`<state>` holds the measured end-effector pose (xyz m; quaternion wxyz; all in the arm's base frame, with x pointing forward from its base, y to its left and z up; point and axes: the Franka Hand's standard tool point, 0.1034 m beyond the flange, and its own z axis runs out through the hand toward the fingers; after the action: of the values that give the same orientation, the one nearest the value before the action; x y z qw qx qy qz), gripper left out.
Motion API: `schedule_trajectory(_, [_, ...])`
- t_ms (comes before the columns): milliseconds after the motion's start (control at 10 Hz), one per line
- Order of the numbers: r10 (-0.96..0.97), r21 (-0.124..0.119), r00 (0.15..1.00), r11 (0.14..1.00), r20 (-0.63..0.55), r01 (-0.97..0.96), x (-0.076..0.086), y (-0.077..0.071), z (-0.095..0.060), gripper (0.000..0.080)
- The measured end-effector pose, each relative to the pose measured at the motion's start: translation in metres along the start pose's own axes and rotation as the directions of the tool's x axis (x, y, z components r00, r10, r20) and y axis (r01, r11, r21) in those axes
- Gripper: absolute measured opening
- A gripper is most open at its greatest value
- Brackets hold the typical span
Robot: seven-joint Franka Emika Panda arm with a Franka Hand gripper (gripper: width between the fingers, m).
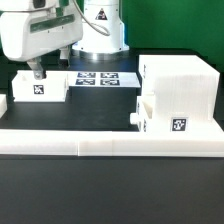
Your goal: Assemble drawer
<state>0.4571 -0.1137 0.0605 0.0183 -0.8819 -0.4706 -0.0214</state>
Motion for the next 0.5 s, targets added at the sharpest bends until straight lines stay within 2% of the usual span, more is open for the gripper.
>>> schedule_trajectory(200, [0.145,0.011,0.989,0.989,0.000,-0.145,-0.0015,-0.0035,0.0020,0.0648])
schedule_trajectory(500, [0.309,0.015,0.951,0.951,-0.002,-0.309,0.0000,-0.0043,0.0027,0.0648])
